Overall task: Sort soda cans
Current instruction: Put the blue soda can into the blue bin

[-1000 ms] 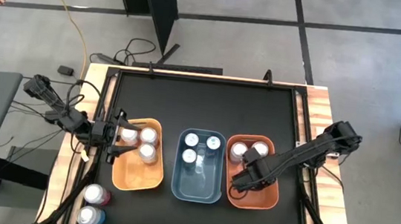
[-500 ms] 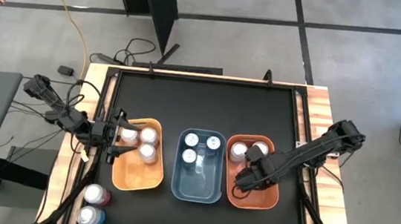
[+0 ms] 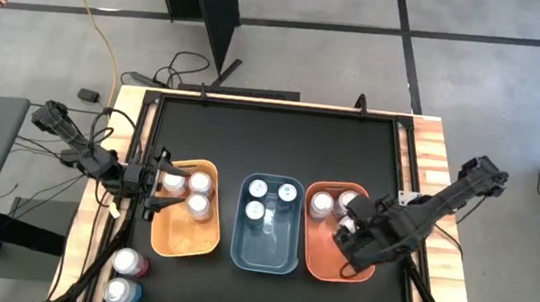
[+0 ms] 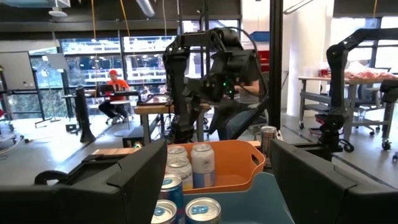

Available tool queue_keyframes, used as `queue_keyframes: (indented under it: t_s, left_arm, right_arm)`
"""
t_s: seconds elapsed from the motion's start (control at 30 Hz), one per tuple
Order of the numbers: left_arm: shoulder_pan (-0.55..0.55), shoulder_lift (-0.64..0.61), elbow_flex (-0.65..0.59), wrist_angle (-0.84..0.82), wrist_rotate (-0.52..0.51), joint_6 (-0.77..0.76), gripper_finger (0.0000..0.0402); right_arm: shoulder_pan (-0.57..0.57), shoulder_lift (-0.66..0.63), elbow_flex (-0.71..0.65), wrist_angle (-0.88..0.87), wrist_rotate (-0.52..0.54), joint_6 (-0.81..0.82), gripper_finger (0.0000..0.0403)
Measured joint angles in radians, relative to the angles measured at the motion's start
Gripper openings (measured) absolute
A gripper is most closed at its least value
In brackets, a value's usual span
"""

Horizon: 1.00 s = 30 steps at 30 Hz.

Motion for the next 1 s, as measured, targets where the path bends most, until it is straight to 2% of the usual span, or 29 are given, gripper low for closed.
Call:
queue_keyframes:
  t_s: [0.2,0.37,0.5,0.67,1.0]
  left_arm:
    - [0.000,0.003,0.000,0.001,0.000,-0.028,0.0277]
    - [0.000,0.011,0.000,0.003,0.000,-0.044,0.0277]
    - [0.000,0.029,0.000,0.009,-0.001,-0.059,0.0277]
    - [0.000,0.064,0.000,0.009,-0.001,-0.116,0.0277]
    - [0.000,0.169,0.000,0.030,-0.030,-0.197,0.0277]
  right_arm:
    - [0.166,-0.064,0.003,0.067,-0.009,-0.033,0.0388]
    - [0.334,-0.089,0.003,0.197,-0.086,0.005,0.0388]
    - [0.461,-0.089,0.003,0.272,-0.149,0.083,0.0388]
    - [0.585,-0.089,0.003,0.285,-0.208,0.216,0.0388]
    - [0.754,-0.041,0.002,0.172,-0.250,0.528,0.0388]
